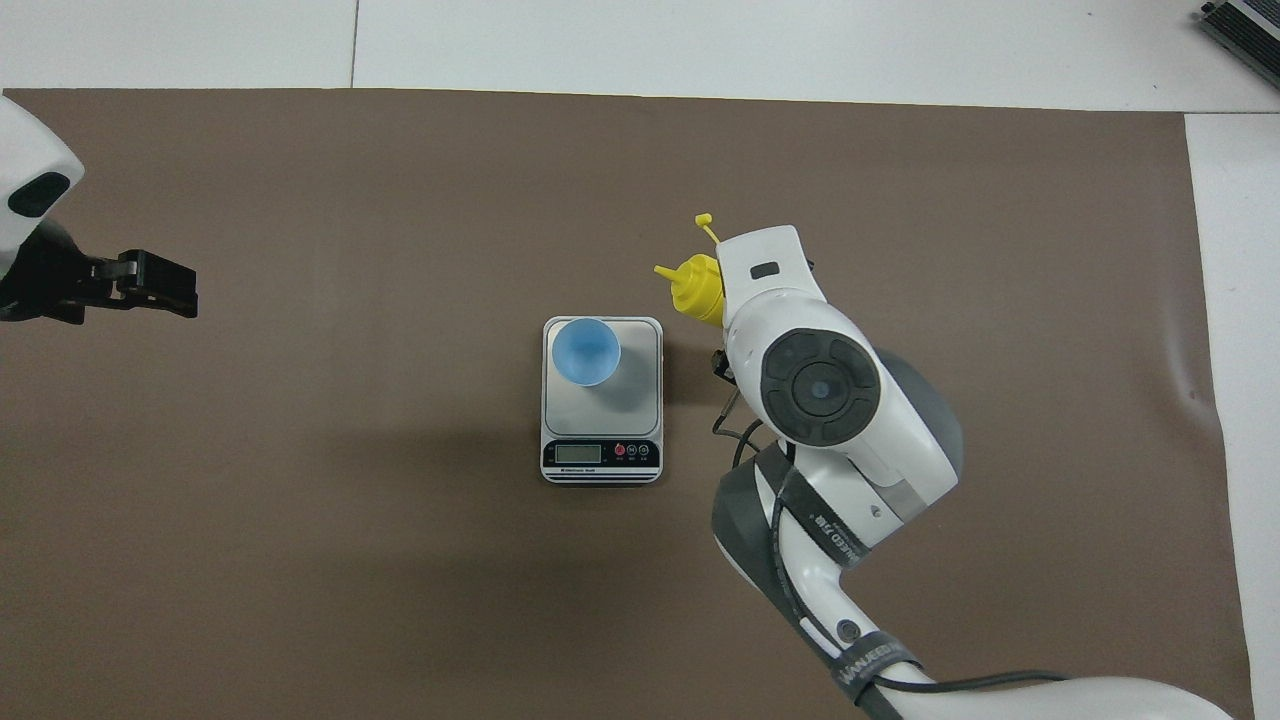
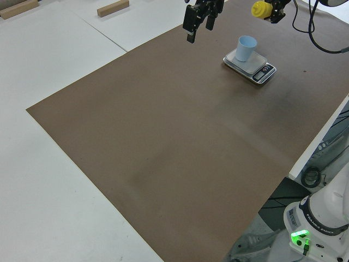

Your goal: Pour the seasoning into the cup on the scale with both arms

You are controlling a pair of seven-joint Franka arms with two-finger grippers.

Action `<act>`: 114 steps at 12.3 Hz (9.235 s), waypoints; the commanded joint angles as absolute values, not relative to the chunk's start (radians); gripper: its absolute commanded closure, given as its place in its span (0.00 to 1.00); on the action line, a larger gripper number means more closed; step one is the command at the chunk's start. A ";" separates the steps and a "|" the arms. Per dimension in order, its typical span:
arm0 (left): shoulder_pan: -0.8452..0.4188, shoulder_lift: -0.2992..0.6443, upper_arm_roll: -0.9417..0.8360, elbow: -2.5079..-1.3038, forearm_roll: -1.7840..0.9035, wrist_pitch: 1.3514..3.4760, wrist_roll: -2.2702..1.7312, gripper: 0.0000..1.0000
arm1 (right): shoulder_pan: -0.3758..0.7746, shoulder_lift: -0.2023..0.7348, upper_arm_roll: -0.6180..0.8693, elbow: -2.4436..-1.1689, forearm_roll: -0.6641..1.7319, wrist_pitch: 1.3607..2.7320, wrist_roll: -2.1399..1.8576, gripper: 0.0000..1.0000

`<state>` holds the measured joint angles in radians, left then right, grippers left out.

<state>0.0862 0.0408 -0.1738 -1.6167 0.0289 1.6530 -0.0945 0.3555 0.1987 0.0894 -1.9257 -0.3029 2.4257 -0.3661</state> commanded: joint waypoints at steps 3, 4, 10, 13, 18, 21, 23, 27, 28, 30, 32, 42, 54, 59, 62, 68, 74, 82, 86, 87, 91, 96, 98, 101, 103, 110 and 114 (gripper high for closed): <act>0.092 0.012 -0.173 -1.651 0.038 1.658 -0.086 0.00 | 0.285 0.181 0.098 -1.956 0.013 2.519 -0.662 0.80; 0.092 0.012 -0.173 -1.651 0.038 1.658 -0.086 0.00 | 0.256 0.179 0.098 -1.956 0.093 2.513 -0.761 0.80; 0.092 0.012 -0.173 -1.651 0.040 1.658 -0.086 0.00 | 0.098 0.150 0.097 -2.037 0.599 2.503 -1.372 0.81; 0.092 0.012 -0.173 -1.651 0.040 1.658 -0.086 0.00 | 0.019 0.140 0.097 -2.040 0.708 2.436 -1.541 0.81; 0.092 0.012 -0.173 -1.651 0.040 1.658 -0.086 0.00 | -0.116 0.155 0.097 -2.097 1.003 2.340 -1.854 0.81; 0.092 0.012 -0.173 -1.651 0.040 1.658 -0.084 0.00 | -0.169 0.185 0.097 -2.103 1.084 2.287 -1.941 0.81; 0.092 0.012 -0.173 -1.651 0.040 1.658 -0.086 0.00 | -0.192 0.204 0.097 -2.120 1.170 2.255 -2.009 0.81; 0.092 0.012 -0.173 -1.651 0.040 1.658 -0.086 0.00 | -0.253 0.250 0.097 -2.114 1.258 2.180 -2.069 0.81; 0.092 0.012 -0.173 -1.651 0.038 1.658 -0.084 0.00 | -0.274 0.264 0.097 -2.114 1.259 2.160 -2.091 0.81; 0.092 0.012 -0.173 -1.651 0.038 1.658 -0.086 0.00 | -0.296 0.276 0.097 -2.115 1.262 2.142 -2.131 0.77; 0.092 0.012 -0.173 -1.651 0.038 1.658 -0.086 0.00 | -0.305 0.282 0.097 -2.118 1.267 2.137 -2.151 0.68; 0.092 0.012 -0.173 -1.651 0.038 1.658 -0.086 0.00 | -0.327 0.281 0.094 -2.128 1.270 2.129 -2.171 0.00; 0.092 0.012 -0.173 -1.651 0.040 1.658 -0.086 0.00 | -0.455 0.268 0.083 -2.161 1.096 2.151 -2.174 0.00; 0.092 0.012 -0.173 -1.651 0.040 1.658 -0.086 0.00 | -0.511 0.230 0.075 -2.161 0.962 2.151 -2.129 0.00; 0.092 0.012 -0.173 -1.651 0.040 1.658 -0.086 0.00 | -0.511 0.178 0.069 -2.158 0.818 2.149 -1.982 0.00; 0.092 0.012 -0.173 -1.651 0.040 1.658 -0.086 0.00 | -0.503 0.071 0.072 -2.161 0.651 2.088 -1.669 0.00; 0.092 0.012 -0.173 -1.651 0.040 1.658 -0.086 0.00 | -0.459 -0.035 0.078 -2.155 0.509 2.006 -1.254 0.00; 0.092 0.012 -0.173 -1.651 0.040 1.658 -0.086 0.00 | -0.310 -0.170 0.089 -2.132 0.325 1.939 -0.634 0.00; 0.092 0.012 -0.173 -1.651 0.038 1.658 -0.086 0.00 | -0.216 -0.170 0.089 -2.069 0.235 1.933 -0.312 0.00; 0.092 0.011 -0.173 -1.651 0.040 1.658 -0.086 0.00 | -0.210 -0.170 0.090 -2.057 0.206 1.934 -0.243 0.00; 0.092 0.012 -0.173 -1.651 0.040 1.658 -0.086 0.00 | -0.134 -0.140 0.095 -1.979 0.102 1.953 0.010 0.00; 0.092 0.012 -0.173 -1.651 0.040 1.658 -0.086 0.00 | -0.118 -0.072 0.097 -1.856 0.008 1.953 0.086 0.00; 0.092 0.012 -0.173 -1.651 0.038 1.658 -0.086 0.00 | -0.117 -0.064 0.097 -1.833 -0.018 1.951 0.089 0.00; 0.092 0.012 -0.173 -1.651 0.038 1.658 -0.086 0.00 | -0.101 -0.035 0.100 -1.749 -0.041 1.870 0.094 0.00; 0.092 0.012 -0.173 -1.651 0.038 1.658 -0.086 0.00 | -0.100 -0.008 0.100 -1.676 -0.049 1.798 0.113 0.00; 0.092 0.012 -0.173 -1.651 0.040 1.658 -0.086 0.00 | -0.097 0.014 0.107 -1.560 -0.031 1.631 0.150 0.00; 0.092 0.012 -0.173 -1.651 0.040 1.658 -0.086 0.00 | -0.097 -0.031 0.107 -1.609 -0.031 1.601 0.147 0.00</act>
<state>0.0862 0.0408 -0.1738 -1.6167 0.0289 1.6530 -0.0945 -0.0933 -0.0085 0.0976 -1.5859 -0.0231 1.6086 0.1278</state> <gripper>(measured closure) 0.000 0.000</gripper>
